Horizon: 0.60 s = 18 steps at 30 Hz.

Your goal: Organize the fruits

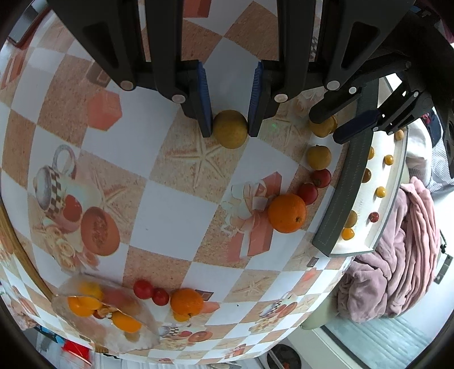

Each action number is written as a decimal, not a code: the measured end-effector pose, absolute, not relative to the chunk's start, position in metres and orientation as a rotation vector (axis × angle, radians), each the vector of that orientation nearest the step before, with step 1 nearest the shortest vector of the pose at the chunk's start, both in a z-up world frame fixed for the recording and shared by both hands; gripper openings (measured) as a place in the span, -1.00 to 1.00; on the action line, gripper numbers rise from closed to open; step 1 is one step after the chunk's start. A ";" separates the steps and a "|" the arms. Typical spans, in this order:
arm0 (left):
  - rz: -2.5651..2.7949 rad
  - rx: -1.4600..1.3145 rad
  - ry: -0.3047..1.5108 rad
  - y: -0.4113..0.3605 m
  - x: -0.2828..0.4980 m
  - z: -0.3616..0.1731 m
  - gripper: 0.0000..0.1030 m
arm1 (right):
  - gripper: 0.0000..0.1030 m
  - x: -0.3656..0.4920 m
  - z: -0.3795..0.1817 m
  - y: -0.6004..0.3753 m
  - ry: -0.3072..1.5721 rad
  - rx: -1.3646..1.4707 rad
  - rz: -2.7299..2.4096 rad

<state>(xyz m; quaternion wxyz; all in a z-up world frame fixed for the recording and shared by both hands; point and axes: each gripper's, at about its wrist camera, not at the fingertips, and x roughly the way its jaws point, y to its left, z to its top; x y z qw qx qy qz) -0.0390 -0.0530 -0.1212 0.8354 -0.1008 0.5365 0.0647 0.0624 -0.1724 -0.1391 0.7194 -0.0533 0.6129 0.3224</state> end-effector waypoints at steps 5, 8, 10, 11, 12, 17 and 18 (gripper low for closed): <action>0.137 -0.204 1.139 -0.050 -0.031 -0.125 -0.22 | -0.46 0.062 -0.141 -0.174 1.362 -0.106 0.700; 0.143 -0.189 1.141 -0.050 -0.023 -0.130 -0.21 | -0.46 0.062 -0.141 -0.174 1.363 -0.101 0.697; 0.159 -0.173 1.144 -0.049 -0.020 -0.133 -0.19 | -0.46 0.062 -0.140 -0.175 1.362 -0.100 0.694; 0.167 -0.169 1.152 -0.048 -0.019 -0.135 -0.16 | -0.46 0.062 -0.140 -0.176 1.362 -0.096 0.692; 0.176 -0.173 1.164 -0.046 -0.019 -0.137 -0.14 | -0.46 0.062 -0.139 -0.177 1.361 -0.092 0.689; 0.187 -0.218 1.171 -0.040 -0.037 -0.133 -0.14 | -0.46 0.063 -0.137 -0.182 1.356 -0.077 0.689; 0.187 -0.210 1.174 -0.041 -0.040 -0.133 -0.14 | -0.46 0.063 -0.137 -0.182 1.356 -0.074 0.687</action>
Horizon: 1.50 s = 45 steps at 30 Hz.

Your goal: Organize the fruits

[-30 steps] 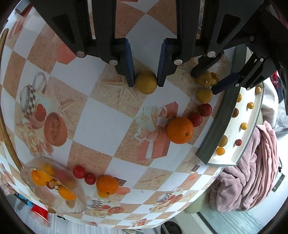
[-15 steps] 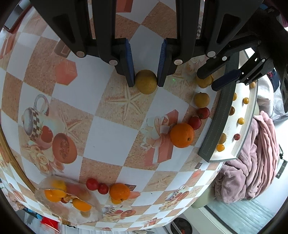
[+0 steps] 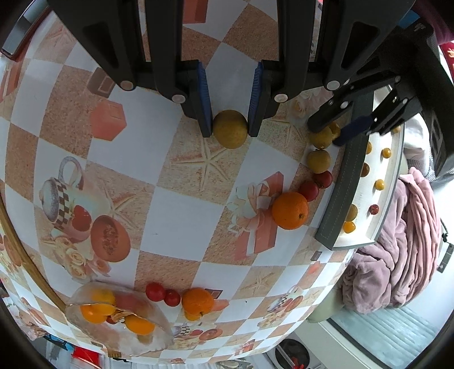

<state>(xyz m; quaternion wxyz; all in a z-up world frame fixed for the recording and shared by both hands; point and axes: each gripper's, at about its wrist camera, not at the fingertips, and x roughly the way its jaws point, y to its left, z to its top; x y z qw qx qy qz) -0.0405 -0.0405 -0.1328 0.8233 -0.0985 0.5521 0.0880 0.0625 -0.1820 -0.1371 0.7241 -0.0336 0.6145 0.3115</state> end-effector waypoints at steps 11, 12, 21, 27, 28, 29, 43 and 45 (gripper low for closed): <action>0.187 -0.191 1.200 -0.044 -0.059 -0.135 -0.14 | -0.46 0.062 -0.137 -0.184 1.359 -0.057 0.692; 0.184 -0.172 1.200 -0.046 -0.063 -0.135 -0.14 | -0.46 0.062 -0.136 -0.184 1.358 -0.056 0.693; 0.209 -0.134 1.172 -0.042 -0.048 -0.140 -0.14 | -0.46 0.061 -0.136 -0.183 1.354 -0.054 0.696; 0.186 -0.121 1.150 -0.042 -0.036 -0.139 -0.23 | -0.46 0.059 -0.132 -0.182 1.349 -0.054 0.701; 0.178 -0.132 1.151 -0.041 -0.036 -0.138 -0.28 | -0.46 0.058 -0.131 -0.182 1.348 -0.052 0.701; 0.181 -0.125 1.154 -0.042 -0.037 -0.138 -0.36 | -0.46 0.058 -0.131 -0.183 1.347 -0.050 0.701; 0.166 -0.245 1.141 -0.029 -0.056 -0.118 -0.51 | -0.46 0.046 -0.117 -0.170 1.340 -0.054 0.723; 0.167 -0.254 1.127 -0.027 -0.058 -0.112 -0.51 | -0.46 0.043 -0.114 -0.165 1.338 -0.058 0.729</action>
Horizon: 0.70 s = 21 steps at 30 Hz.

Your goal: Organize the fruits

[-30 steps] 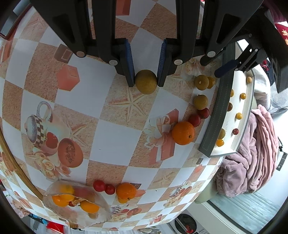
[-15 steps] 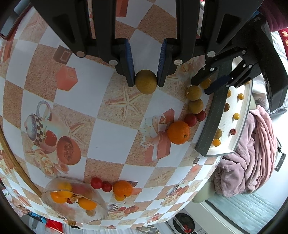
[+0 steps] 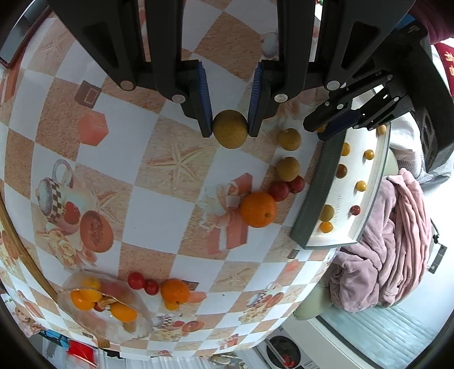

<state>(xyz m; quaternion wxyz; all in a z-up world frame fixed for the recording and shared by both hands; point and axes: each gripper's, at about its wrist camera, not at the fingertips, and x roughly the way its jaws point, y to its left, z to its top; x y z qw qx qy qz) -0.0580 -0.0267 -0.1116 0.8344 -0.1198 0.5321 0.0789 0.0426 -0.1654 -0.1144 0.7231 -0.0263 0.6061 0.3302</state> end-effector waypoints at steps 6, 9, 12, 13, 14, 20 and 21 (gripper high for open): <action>0.191 -0.283 1.089 -0.009 -0.074 -0.094 -0.51 | -0.46 0.031 -0.107 -0.143 1.331 -0.083 0.764; 0.224 -0.296 1.080 0.006 -0.085 -0.089 -0.51 | -0.46 0.025 -0.104 -0.126 1.327 -0.098 0.790; 0.265 -0.307 1.078 0.024 -0.098 -0.087 -0.51 | -0.46 0.016 -0.101 -0.106 1.324 -0.117 0.821; 0.281 -0.311 1.080 0.031 -0.103 -0.087 -0.51 | -0.46 0.013 -0.100 -0.098 1.323 -0.124 0.834; 0.300 -0.316 1.082 0.038 -0.108 -0.088 -0.51 | -0.46 0.010 -0.100 -0.091 1.322 -0.131 0.845; 0.396 -0.339 1.095 0.074 -0.132 -0.096 -0.51 | -0.46 -0.008 -0.098 -0.042 1.325 -0.171 0.916; 0.413 -0.340 1.102 0.079 -0.136 -0.098 -0.51 | -0.46 -0.009 -0.098 -0.035 1.324 -0.177 0.924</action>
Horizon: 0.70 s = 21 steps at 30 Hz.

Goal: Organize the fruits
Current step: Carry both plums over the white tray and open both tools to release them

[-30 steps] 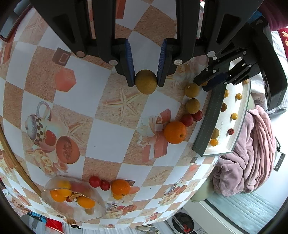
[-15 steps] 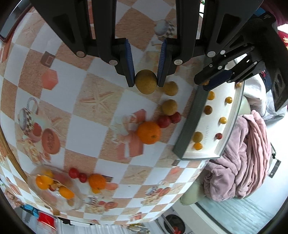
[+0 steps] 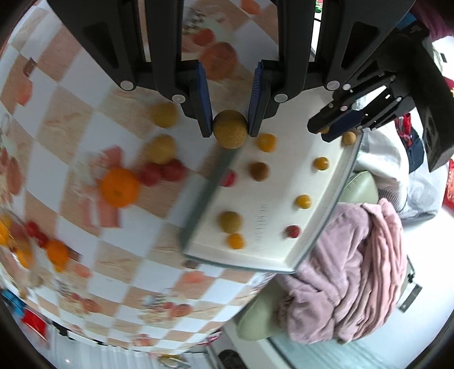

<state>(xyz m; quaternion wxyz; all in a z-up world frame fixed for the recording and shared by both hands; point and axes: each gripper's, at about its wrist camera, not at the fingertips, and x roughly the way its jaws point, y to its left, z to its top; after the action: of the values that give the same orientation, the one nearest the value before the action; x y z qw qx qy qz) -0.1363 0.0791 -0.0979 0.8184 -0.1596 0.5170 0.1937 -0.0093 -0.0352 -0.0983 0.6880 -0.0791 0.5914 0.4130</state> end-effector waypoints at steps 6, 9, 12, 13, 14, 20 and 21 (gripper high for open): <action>0.497 -0.356 1.159 0.103 -0.148 -0.117 -0.51 | -0.46 -0.020 -0.102 0.014 1.314 -0.244 0.965; 0.523 -0.367 1.176 0.110 -0.150 -0.123 -0.51 | -0.46 -0.022 -0.105 0.030 1.313 -0.268 0.966; 0.537 -0.373 1.191 0.115 -0.152 -0.129 -0.51 | -0.46 -0.022 -0.109 0.041 1.316 -0.284 0.961; 0.540 -0.374 1.196 0.117 -0.152 -0.130 -0.51 | -0.46 -0.021 -0.110 0.044 1.316 -0.292 0.959; 0.542 -0.374 1.200 0.117 -0.152 -0.132 -0.51 | -0.46 -0.021 -0.111 0.047 1.315 -0.299 0.958; 0.536 -0.358 1.203 0.117 -0.151 -0.134 -0.51 | -0.46 -0.020 -0.122 0.063 1.317 -0.340 0.938; 0.536 -0.357 1.203 0.117 -0.151 -0.134 -0.51 | -0.46 -0.021 -0.124 0.066 1.318 -0.349 0.937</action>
<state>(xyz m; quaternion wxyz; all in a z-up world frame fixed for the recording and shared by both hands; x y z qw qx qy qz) -0.1512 0.1173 -0.1344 0.7761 -0.1651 0.5559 0.2477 -0.0207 0.0657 -0.1241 0.6770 -0.1555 0.5863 0.4169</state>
